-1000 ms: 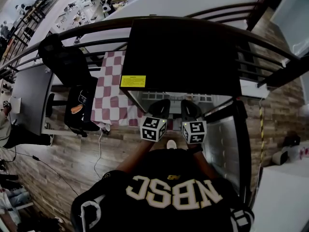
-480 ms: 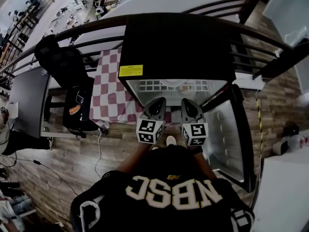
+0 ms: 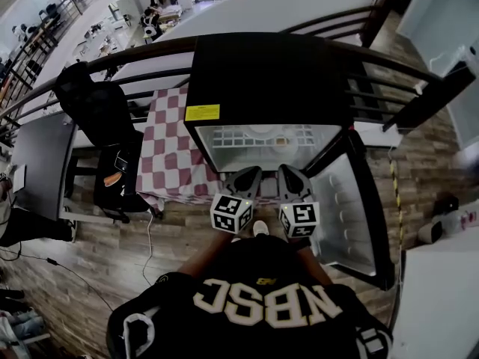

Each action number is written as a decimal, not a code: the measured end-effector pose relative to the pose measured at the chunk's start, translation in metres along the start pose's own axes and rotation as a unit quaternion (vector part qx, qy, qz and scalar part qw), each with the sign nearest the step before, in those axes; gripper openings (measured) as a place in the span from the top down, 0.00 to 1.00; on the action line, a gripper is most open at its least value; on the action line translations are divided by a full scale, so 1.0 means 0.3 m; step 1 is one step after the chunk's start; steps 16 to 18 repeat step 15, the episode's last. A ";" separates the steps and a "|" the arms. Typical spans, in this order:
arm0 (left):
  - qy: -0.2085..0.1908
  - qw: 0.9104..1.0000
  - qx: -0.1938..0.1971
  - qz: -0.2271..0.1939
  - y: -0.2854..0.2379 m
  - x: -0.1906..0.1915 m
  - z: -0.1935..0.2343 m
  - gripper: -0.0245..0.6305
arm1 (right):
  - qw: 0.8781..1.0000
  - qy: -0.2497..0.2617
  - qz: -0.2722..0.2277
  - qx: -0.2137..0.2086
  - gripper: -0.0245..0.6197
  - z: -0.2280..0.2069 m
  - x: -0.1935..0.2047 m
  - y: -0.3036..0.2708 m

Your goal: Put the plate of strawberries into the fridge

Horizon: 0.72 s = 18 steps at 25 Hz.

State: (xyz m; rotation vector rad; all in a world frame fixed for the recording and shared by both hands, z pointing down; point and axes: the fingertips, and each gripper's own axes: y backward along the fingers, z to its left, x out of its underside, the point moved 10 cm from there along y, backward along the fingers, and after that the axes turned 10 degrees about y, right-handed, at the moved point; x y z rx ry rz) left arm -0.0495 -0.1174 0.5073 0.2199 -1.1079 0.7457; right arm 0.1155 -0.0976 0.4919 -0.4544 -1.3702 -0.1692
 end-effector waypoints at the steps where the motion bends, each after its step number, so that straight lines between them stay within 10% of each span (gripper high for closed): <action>1: 0.013 1.000 0.012 0.005 -0.003 0.006 -0.003 0.94 | 1.000 0.000 -0.002 0.001 0.93 0.002 -0.001 0.003; 18: 0.033 0.999 -0.039 -0.003 0.054 0.041 0.052 0.94 | 1.000 -0.004 0.000 0.004 0.93 0.002 0.006 0.053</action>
